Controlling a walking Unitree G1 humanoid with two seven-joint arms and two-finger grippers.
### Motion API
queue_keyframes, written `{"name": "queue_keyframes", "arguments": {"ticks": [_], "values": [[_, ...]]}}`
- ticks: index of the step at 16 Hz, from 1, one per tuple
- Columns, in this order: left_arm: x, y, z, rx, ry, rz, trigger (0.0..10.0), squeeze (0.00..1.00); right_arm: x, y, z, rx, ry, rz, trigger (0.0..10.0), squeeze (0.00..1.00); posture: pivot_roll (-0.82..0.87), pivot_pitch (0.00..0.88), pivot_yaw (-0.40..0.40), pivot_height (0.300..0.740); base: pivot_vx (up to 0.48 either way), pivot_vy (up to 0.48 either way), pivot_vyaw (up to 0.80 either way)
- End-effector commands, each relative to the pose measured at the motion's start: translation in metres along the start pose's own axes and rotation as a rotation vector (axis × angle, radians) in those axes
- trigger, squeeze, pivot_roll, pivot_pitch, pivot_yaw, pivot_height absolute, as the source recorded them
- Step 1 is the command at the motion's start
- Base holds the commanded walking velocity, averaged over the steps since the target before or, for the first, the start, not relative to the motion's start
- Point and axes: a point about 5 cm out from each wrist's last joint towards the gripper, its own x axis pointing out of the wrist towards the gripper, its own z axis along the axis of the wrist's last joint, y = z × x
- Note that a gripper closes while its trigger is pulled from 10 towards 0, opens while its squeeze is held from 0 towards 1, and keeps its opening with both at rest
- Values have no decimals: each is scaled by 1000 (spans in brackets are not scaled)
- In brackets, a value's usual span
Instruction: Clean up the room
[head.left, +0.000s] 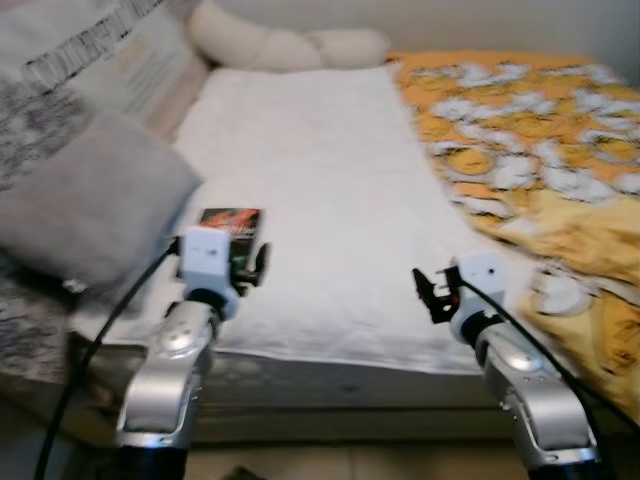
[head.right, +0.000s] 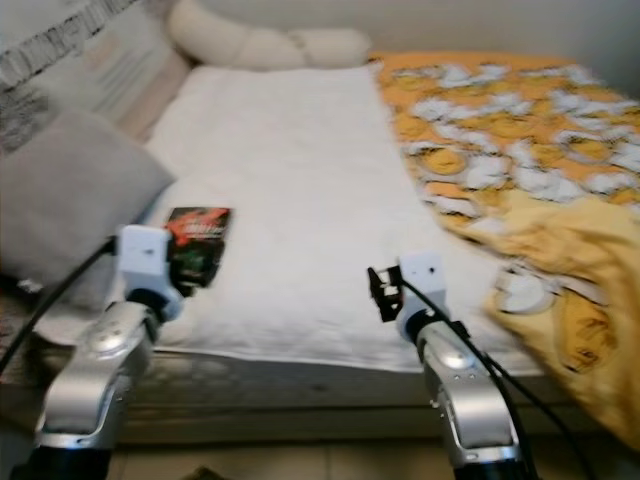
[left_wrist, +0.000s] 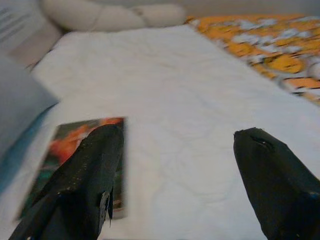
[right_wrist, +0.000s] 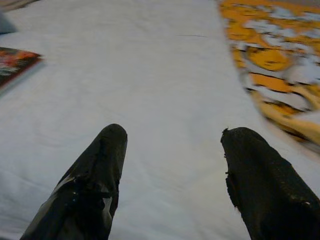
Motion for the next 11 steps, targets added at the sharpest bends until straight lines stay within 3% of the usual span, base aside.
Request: {"name": "queue_keyframes", "arguments": {"ticks": [1,4,7,8,9,11], "values": [[-2,8,-1,33,13,28,10000,0,1,4,3,12,-16,6,10000,0,-26,0,2,740,0,-480,0],[-5,10,1,83,-3,26,10000,0,1,8,1,33,-30,0,10000,0,-19,0,-2,740,0,-480,0],[-7,14,3,88,-16,30,10000,0,0,13,-1,55,-50,-2,10000,0,-14,0,4,740,0,-480,0],[-11,19,6,56,-70,65,10000,0,0,16,-1,63,-61,-5,10000,0,-16,0,6,740,0,-405,0],[-13,22,6,17,-88,87,10000,0,-1,17,-1,65,-63,-5,10000,0,-15,0,6,740,0,0,0],[-17,26,5,29,-85,120,10000,0,0,18,-2,75,-63,-8,10000,0,-7,0,2,740,0,0,0]]}}
